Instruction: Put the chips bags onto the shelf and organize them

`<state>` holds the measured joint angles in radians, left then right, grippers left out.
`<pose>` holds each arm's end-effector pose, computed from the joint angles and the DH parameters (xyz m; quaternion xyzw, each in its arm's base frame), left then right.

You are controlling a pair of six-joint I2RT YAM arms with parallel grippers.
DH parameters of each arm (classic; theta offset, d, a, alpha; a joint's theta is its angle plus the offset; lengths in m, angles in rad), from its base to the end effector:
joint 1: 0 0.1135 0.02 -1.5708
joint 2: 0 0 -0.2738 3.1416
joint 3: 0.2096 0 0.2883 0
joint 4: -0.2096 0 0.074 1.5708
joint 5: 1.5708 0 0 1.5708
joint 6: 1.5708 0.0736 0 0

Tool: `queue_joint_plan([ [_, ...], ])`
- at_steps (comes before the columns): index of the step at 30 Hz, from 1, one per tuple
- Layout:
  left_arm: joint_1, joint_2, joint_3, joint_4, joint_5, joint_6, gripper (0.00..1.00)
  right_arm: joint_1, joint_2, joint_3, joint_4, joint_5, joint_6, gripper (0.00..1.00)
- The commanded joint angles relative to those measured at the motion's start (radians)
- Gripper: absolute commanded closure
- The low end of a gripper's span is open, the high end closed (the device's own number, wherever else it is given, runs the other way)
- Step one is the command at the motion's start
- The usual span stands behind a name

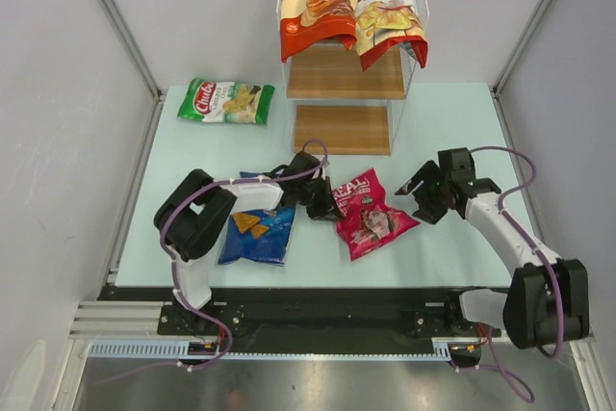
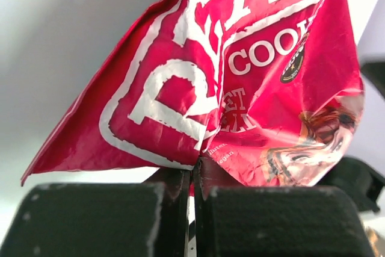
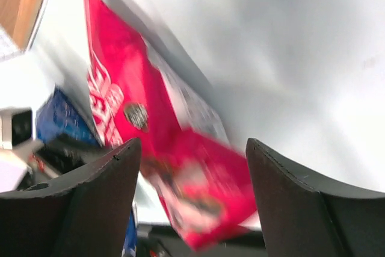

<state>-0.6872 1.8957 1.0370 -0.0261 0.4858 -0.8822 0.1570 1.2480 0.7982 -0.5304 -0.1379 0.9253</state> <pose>0.3069 -0.2963 0.0911 -0.0085 0.9176 -0.3909 0.0709 0.2898 0.0561 0.1826 0.3391 0.8924 0.2061 0.2149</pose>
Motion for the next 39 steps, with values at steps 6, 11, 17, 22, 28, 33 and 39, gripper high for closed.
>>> queue_joint_plan([
  [6,0.017,-0.069,0.043,-0.101,-0.197,-0.035,1.0,0.061,-0.156,-0.005,-0.18,-0.098,0.033,0.15],
  [11,0.012,-0.076,0.049,-0.12,-0.219,-0.038,1.0,0.162,-0.14,-0.027,-0.178,-0.104,0.099,0.15],
  [17,0.012,-0.109,0.038,-0.147,-0.256,-0.027,1.0,0.184,-0.199,-0.077,-0.229,-0.109,0.133,0.15],
  [22,0.009,-0.104,0.024,-0.132,-0.242,-0.038,1.0,0.214,-0.208,-0.154,-0.148,-0.132,0.25,0.14],
  [28,-0.006,-0.106,0.015,-0.147,-0.227,-0.014,1.0,0.32,-0.207,-0.231,0.07,-0.012,0.377,0.15],
  [33,-0.008,-0.098,-0.003,-0.14,-0.171,-0.011,1.0,0.386,-0.177,-0.26,0.26,0.009,0.451,0.15],
  [39,-0.011,-0.106,-0.019,-0.136,-0.15,0.006,1.0,0.424,-0.124,-0.277,0.347,0.098,0.442,0.14],
])
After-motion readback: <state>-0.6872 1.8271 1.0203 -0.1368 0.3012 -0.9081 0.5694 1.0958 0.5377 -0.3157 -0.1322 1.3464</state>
